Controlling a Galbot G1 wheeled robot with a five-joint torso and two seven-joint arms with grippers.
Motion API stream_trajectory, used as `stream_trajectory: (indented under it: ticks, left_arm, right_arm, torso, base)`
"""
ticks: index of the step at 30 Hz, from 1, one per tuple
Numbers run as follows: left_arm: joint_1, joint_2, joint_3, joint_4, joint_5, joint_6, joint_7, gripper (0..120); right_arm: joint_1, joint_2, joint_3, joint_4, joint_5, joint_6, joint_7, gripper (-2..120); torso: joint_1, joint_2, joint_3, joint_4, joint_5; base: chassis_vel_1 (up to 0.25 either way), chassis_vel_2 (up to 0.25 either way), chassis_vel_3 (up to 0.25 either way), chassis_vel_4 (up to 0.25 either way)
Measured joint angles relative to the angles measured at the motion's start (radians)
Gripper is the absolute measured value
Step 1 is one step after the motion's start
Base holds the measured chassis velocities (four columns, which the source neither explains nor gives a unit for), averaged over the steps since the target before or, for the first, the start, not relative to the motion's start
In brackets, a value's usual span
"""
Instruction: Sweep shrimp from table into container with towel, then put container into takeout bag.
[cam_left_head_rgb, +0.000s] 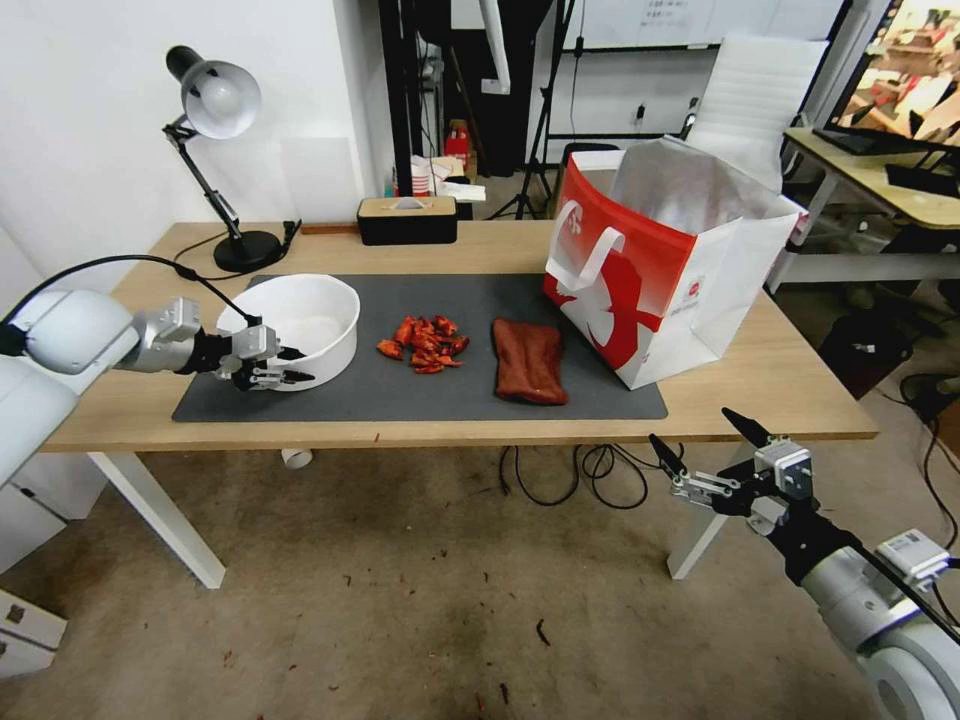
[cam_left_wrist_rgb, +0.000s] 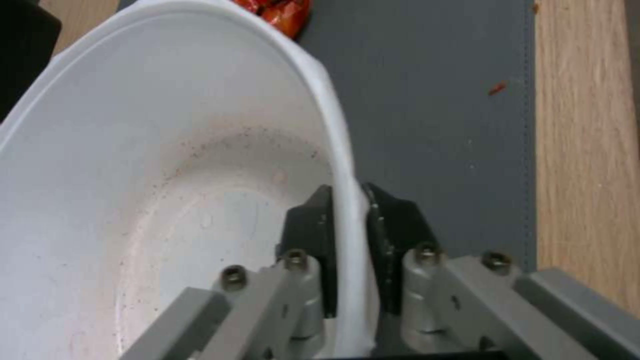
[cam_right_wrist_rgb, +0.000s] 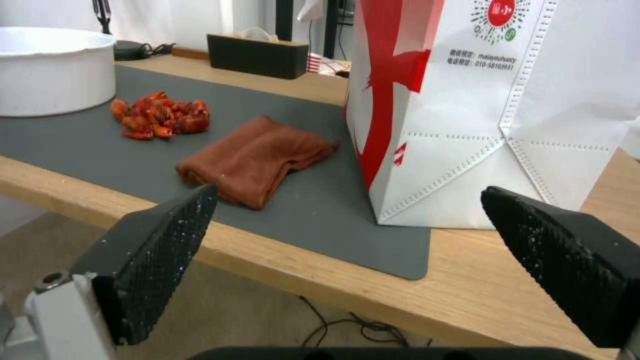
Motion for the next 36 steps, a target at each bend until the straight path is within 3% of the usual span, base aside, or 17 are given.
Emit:
stream_trajectory:
  ticks: [3, 9, 11, 12, 16, 17, 19, 21, 22, 24, 25, 27, 28, 31, 32, 35, 36]
  left_arm:
    - [0.000, 0.008, 0.006, -0.006, 0.000, -0.001, 0.001, 0]
    - [0.023, 0.028, -0.018, -0.030, -0.009, -0.002, 0.001, 0]
    - [0.068, 0.053, -0.071, -0.057, -0.025, -0.016, 0.007, 0]
    - [0.068, 0.053, -0.071, -0.057, -0.025, -0.016, 0.007, 0]
    - [0.227, 0.110, -0.218, -0.131, -0.046, -0.041, 0.020, 0]
    - [0.227, 0.110, -0.218, -0.131, -0.046, -0.041, 0.020, 0]
    - [0.328, 0.119, -0.309, -0.152, -0.036, -0.050, 0.023, 0]
    - [0.439, 0.115, -0.436, -0.171, -0.024, -0.064, 0.029, 0]
    - [0.439, 0.115, -0.436, -0.171, -0.024, -0.064, 0.029, 0]
    - [0.579, 0.087, -0.605, -0.197, -0.016, -0.078, 0.032, 0]
    - [0.579, 0.087, -0.605, -0.197, -0.016, -0.078, 0.032, 0]
    - [0.731, 0.035, -0.784, -0.231, -0.004, -0.093, 0.040, 0]
    - [0.731, 0.035, -0.784, -0.231, -0.004, -0.093, 0.040, 0]
    - [0.918, -0.048, -0.998, -0.302, 0.015, -0.134, 0.063, 0]
    - [0.918, -0.048, -0.998, -0.302, 0.015, -0.134, 0.063, 0]
    - [1.032, -0.103, -1.101, -0.369, 0.029, -0.171, 0.085, 0]
    - [1.032, -0.103, -1.101, -0.369, 0.029, -0.171, 0.085, 0]
  right_arm:
    - [0.000, -0.002, 0.001, 0.001, 0.001, 0.000, 0.000, 100]
    - [0.000, -0.002, -0.001, 0.003, 0.003, 0.001, 0.000, 100]
    - [0.003, -0.002, -0.005, 0.003, 0.003, 0.001, -0.001, 100]
    - [0.003, -0.002, -0.005, 0.003, 0.003, 0.001, -0.001, 100]
    - [0.010, -0.003, -0.014, -0.001, 0.007, 0.002, -0.002, 100]
    - [0.010, -0.003, -0.014, -0.001, 0.007, 0.002, -0.002, 100]
    - [0.014, -0.003, -0.021, -0.003, 0.007, 0.002, -0.002, 100]
    - [0.016, -0.004, -0.025, -0.003, 0.008, 0.002, -0.002, 100]
    - [0.016, -0.004, -0.025, -0.003, 0.008, 0.002, -0.002, 100]
    - [0.017, -0.008, -0.026, -0.004, 0.011, 0.002, -0.002, 100]
    - [0.017, -0.008, -0.026, -0.004, 0.011, 0.002, -0.002, 100]
    - [0.019, -0.013, -0.027, -0.009, 0.014, 0.002, -0.003, 100]
    - [0.019, -0.013, -0.027, -0.009, 0.014, 0.002, -0.003, 100]
    - [0.028, -0.020, -0.036, -0.021, 0.016, 0.002, -0.003, 100]
    - [0.028, -0.020, -0.036, -0.021, 0.016, 0.002, -0.003, 100]
    - [0.037, -0.025, -0.048, -0.028, 0.017, 0.002, -0.003, 100]
    - [0.037, -0.025, -0.048, -0.028, 0.017, 0.002, -0.003, 100]
  torso:
    - [0.000, 0.000, 0.000, 0.0001, -0.0002]
    - [0.000, 0.000, 0.000, -0.0002, -0.0002]
    - [0.000, 0.000, 0.000, 0.0002, -0.0001]
    - [0.000, 0.000, 0.000, 0.0002, -0.0001]
    - [0.000, 0.000, 0.000, 0.0003, 0.0000]
    - [0.000, 0.000, 0.000, 0.0003, 0.0000]
    - [0.000, 0.000, 0.000, 0.0001, -0.0001]
    - [0.000, 0.000, 0.000, 0.0001, -0.0006]
    - [0.000, 0.000, 0.000, 0.0001, -0.0006]
    - [0.000, 0.000, 0.000, 0.0000, 0.0003]
    - [0.000, 0.000, 0.000, 0.0000, 0.0003]
    - [0.000, 0.000, 0.000, -0.0001, -0.0002]
    - [0.000, 0.000, 0.000, -0.0001, -0.0002]
    - [0.000, 0.000, 0.000, 0.0003, 0.0002]
    - [0.000, 0.000, 0.000, 0.0003, 0.0002]
    - [0.000, 0.000, 0.000, 0.0000, -0.0001]
    - [0.000, 0.000, 0.000, 0.0000, -0.0001]
  base:
    - [0.000, 0.000, 0.000, 0.000]
    - [0.000, 0.000, 0.000, 0.000]
    - [0.000, 0.000, 0.000, 0.000]
    - [0.000, 0.000, 0.000, 0.000]
    - [0.000, 0.000, 0.000, 0.000]
    - [0.000, 0.000, 0.000, 0.000]
    - [0.000, 0.000, 0.000, 0.000]
    - [0.000, 0.000, 0.000, 0.000]
    - [0.000, 0.000, 0.000, 0.000]
    - [0.000, 0.000, 0.000, 0.000]
    - [0.000, 0.000, 0.000, 0.000]
    - [0.000, 0.000, 0.000, 0.000]
    - [0.000, 0.000, 0.000, 0.000]
    - [0.000, 0.000, 0.000, 0.000]
    - [0.000, 0.000, 0.000, 0.000]
    - [0.000, 0.000, 0.000, 0.000]
    - [0.000, 0.000, 0.000, 0.000]
